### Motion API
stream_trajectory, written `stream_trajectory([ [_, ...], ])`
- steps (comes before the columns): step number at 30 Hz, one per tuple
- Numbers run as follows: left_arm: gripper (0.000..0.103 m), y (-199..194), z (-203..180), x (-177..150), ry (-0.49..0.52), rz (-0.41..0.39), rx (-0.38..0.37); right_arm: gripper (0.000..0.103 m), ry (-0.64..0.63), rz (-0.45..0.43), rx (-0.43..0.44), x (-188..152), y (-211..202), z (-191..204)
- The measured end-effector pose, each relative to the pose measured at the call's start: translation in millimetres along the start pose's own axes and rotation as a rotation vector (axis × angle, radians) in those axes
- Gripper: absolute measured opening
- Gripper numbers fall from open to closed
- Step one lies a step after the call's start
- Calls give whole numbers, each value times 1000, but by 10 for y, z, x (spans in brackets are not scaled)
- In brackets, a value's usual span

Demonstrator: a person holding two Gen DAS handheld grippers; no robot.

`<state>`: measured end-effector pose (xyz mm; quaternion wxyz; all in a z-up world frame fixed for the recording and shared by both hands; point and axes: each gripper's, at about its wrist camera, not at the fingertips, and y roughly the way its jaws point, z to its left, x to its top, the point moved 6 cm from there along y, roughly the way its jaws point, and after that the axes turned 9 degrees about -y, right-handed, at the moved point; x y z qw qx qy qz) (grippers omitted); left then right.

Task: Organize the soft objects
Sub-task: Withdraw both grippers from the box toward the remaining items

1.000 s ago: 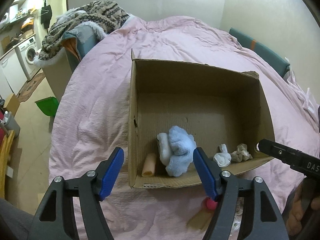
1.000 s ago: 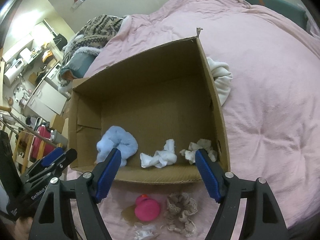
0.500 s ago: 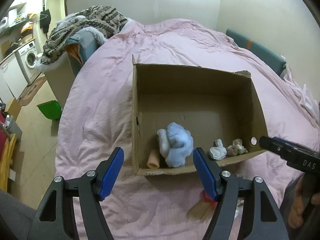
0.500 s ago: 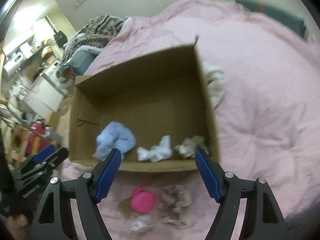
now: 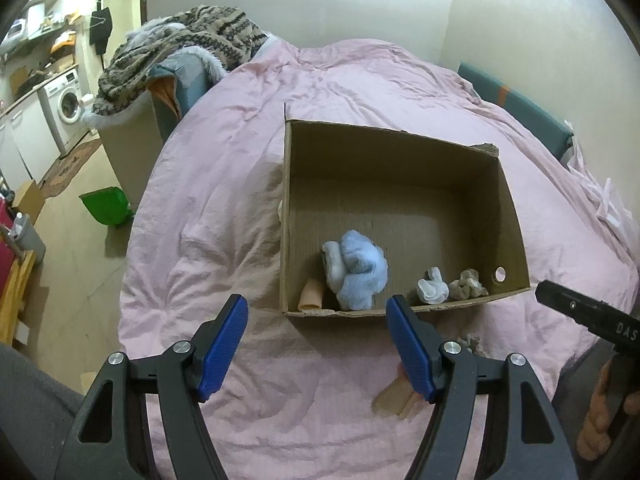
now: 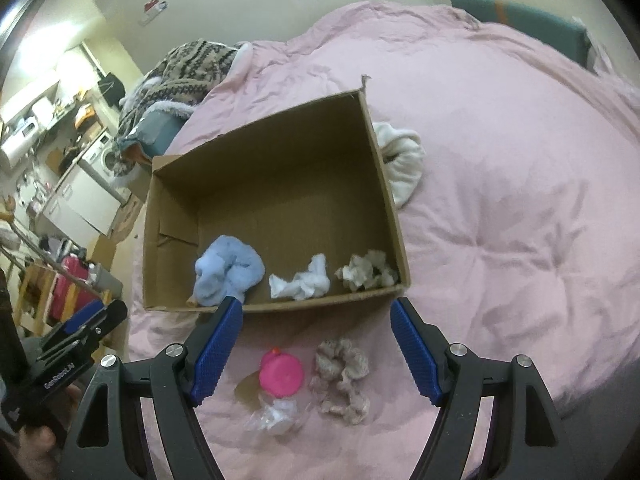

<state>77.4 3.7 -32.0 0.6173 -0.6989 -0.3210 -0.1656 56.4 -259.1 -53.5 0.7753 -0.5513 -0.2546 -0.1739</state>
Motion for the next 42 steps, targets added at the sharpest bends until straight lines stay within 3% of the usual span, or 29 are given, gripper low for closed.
stream_trajectory([
  [9,69,-66,43,-102,-24,16,2,81,6,18,30,-175,-96,74],
  [13,69,-51,59,-169,-45,41,6,81,-25,63,-22,-269,-39,125],
  [20,69,90,96,-295,-53,99,42,81,-8,85,-17,-305,52,112],
  [29,66,578,27,-678,-82,359,-9,81,42,135,-17,-331,232,18],
  [31,59,679,-93,-768,-44,401,-29,81,58,140,-4,-331,254,4],
  [34,59,818,-348,-941,79,472,-56,81,74,147,0,-329,283,-24],
  [39,56,936,-660,-1140,217,489,-78,81,119,164,18,-353,317,-101],
  [42,42,1022,-726,-1182,243,497,-80,81,149,173,24,-364,339,-149],
])
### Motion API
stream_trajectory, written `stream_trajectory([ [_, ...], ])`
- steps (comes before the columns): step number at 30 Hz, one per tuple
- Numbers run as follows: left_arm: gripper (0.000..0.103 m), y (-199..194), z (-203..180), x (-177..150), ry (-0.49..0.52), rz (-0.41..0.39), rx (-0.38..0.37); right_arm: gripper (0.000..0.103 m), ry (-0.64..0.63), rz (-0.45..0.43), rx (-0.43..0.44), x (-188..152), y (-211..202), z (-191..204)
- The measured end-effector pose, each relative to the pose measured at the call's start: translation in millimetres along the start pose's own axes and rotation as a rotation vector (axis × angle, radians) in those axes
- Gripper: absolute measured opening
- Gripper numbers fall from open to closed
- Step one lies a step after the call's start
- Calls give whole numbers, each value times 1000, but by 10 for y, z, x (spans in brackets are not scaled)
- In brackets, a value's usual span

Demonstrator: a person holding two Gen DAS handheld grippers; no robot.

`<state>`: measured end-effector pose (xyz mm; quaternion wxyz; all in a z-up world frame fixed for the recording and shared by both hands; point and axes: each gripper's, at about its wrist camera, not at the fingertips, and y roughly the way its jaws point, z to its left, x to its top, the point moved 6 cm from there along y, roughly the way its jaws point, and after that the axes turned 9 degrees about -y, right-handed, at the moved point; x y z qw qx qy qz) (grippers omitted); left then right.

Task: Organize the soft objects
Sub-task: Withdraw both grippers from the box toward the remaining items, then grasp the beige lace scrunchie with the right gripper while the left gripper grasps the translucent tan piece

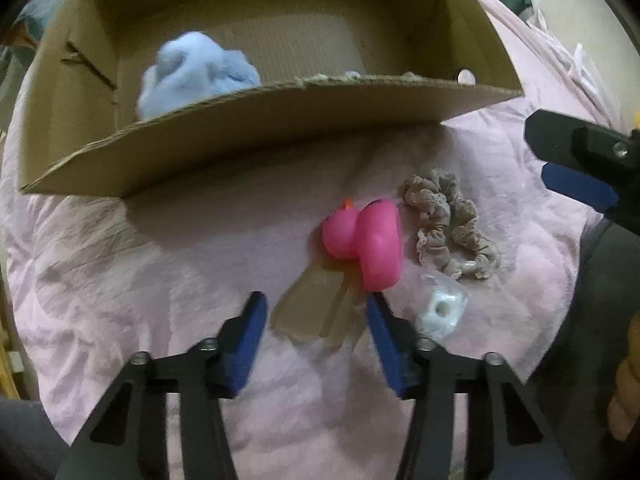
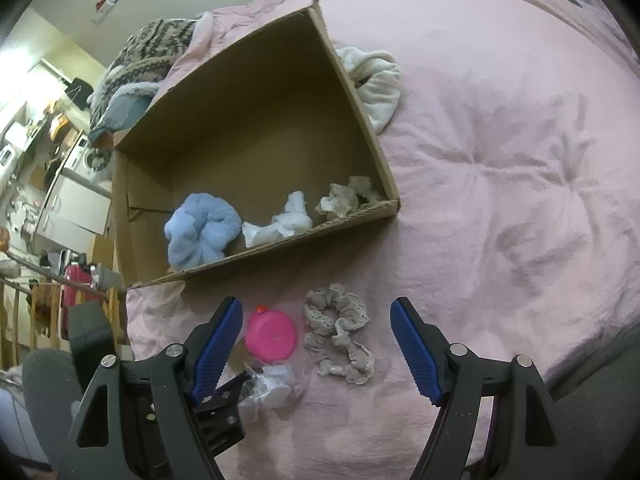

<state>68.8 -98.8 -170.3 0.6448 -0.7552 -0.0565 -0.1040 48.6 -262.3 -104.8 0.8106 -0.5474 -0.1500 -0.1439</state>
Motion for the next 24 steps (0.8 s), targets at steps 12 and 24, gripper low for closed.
stream_trajectory([
  [12,8,-151,104,-3,-75,4,-87,81,11,22,3,-11,59,-21],
  [24,8,-883,616,90,-247,-121,-90,81,24,83,5,-71,176,-55],
])
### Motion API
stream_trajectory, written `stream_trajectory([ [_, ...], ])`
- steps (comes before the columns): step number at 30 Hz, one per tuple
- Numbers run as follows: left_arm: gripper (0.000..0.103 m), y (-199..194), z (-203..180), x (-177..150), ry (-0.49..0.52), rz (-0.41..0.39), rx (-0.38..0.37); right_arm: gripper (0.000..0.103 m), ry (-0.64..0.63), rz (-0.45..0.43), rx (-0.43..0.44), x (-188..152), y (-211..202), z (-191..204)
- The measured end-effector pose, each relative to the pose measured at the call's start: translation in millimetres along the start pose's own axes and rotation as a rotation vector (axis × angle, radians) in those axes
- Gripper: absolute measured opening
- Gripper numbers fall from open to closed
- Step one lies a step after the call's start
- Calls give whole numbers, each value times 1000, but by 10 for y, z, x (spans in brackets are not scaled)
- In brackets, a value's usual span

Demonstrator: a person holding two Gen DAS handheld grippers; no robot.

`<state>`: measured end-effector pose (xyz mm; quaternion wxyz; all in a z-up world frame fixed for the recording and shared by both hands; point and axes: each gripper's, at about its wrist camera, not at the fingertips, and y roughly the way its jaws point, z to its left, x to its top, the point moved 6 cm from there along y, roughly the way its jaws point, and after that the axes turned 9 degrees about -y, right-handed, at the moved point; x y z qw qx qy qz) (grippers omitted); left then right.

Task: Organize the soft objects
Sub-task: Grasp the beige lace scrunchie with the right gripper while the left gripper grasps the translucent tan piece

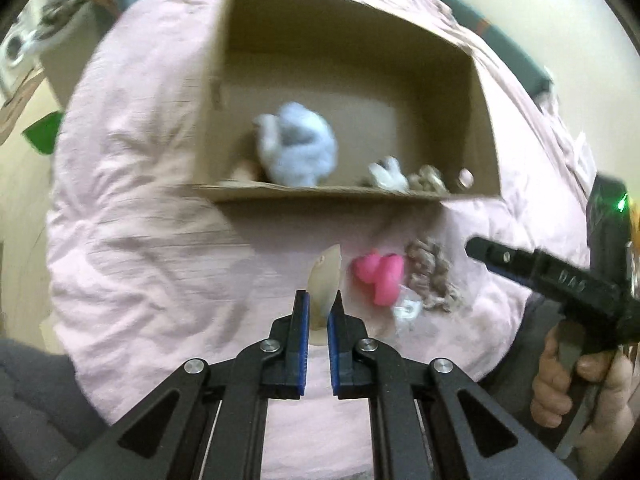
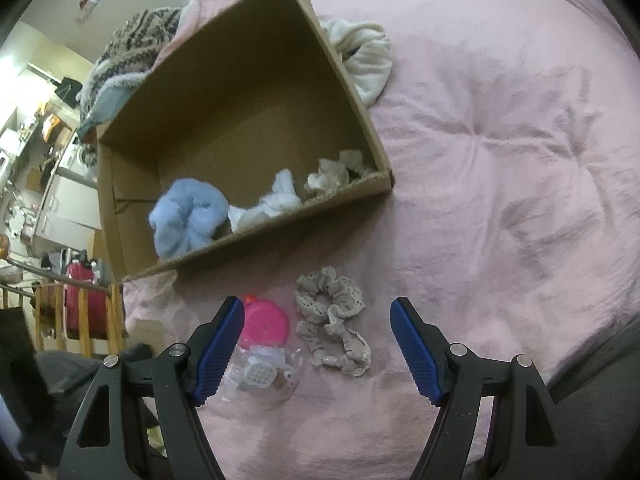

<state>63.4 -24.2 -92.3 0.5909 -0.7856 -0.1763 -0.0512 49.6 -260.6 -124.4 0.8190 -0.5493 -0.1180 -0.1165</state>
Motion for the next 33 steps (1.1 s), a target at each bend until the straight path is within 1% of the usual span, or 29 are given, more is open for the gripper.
stream_trajectory([
  [2,8,-34,95,22,-36,0,-5,81,-17,30,-24,-19,74,3],
  [4,8,-36,181,-12,-55,-22,23,78,-32,81,-46,-52,194,14],
  [6,8,-44,227,9,-56,-45,54,63,-63,127,-71,-84,297,40],
  [7,8,-43,232,17,-60,-51,59,61,-87,151,-88,-104,356,65],
  [10,8,-43,264,8,-72,-57,68,60,-139,186,-128,-136,478,128],
  [14,8,35,253,-37,-50,-42,100,59,-213,213,-177,-164,612,213],
  [16,8,59,224,-41,-43,-40,102,49,-240,226,-206,-178,676,236],
  [18,8,71,205,-43,-32,-44,106,34,-249,232,-220,-191,709,238],
  [19,8,75,197,-42,-26,-48,111,31,-246,231,-225,-191,710,231],
  [20,8,82,195,-41,-22,-51,114,21,-242,227,-223,-189,703,226],
  [21,8,90,194,-35,-22,-52,114,14,-238,223,-223,-187,693,223],
  [26,8,102,212,-7,-30,-65,123,11,-216,192,-193,-157,622,216],
  [29,8,86,254,22,-42,-85,136,10,-194,152,-157,-113,505,208],
  [33,8,43,341,51,-59,-114,167,10,-187,103,-133,-82,345,234],
])
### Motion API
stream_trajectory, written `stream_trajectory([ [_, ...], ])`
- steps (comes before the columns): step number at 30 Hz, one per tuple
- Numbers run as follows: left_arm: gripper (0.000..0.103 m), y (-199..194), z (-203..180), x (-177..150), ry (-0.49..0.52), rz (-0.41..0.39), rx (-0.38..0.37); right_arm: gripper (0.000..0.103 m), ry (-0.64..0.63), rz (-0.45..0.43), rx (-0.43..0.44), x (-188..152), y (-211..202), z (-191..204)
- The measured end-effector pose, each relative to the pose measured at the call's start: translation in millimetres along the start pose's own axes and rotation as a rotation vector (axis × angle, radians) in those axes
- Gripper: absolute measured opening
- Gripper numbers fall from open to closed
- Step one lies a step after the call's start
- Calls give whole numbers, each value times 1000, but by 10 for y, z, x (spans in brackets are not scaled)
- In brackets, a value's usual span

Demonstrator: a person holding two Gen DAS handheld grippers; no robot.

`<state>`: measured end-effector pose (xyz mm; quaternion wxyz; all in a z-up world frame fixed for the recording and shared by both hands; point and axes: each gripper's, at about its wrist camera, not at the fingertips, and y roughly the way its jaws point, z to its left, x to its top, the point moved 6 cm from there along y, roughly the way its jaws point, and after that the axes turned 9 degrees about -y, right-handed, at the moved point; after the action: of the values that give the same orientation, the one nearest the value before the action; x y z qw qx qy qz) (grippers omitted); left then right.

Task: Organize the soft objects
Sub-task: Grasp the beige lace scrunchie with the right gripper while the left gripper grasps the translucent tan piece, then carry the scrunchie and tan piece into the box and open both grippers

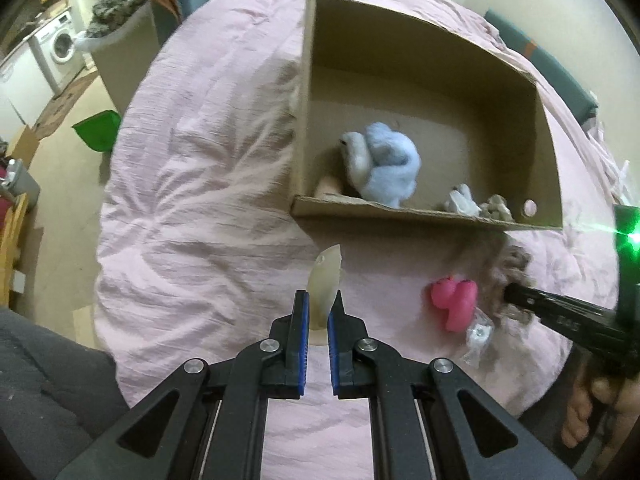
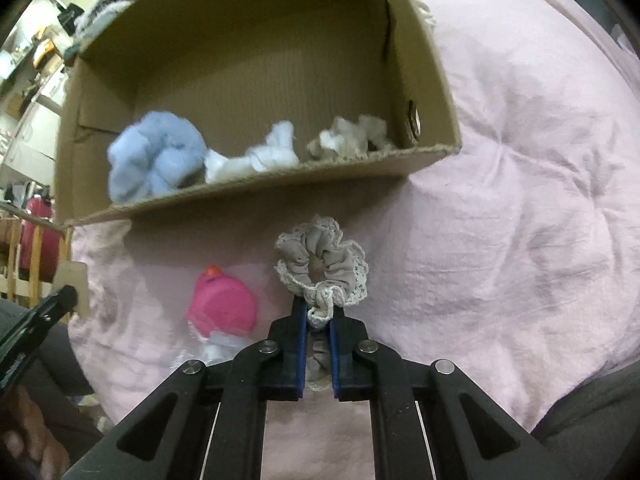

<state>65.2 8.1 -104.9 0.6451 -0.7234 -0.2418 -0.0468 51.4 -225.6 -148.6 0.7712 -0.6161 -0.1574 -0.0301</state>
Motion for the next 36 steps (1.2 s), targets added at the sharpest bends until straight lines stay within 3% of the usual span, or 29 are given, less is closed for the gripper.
stream_trajectory([
  [12,8,-106,110,46,-21,-56,31,10,-24,-115,71,-79,-536,-33],
  [20,8,-363,85,114,-31,-110,-28,10,-42,-243,159,-41,-886,118],
  [28,8,-826,32,543,-18,-272,-75,10,-69,-403,172,265,-1312,151],
  [36,8,-823,-183,977,22,-329,-97,10,-76,-432,154,712,-1248,68],
])
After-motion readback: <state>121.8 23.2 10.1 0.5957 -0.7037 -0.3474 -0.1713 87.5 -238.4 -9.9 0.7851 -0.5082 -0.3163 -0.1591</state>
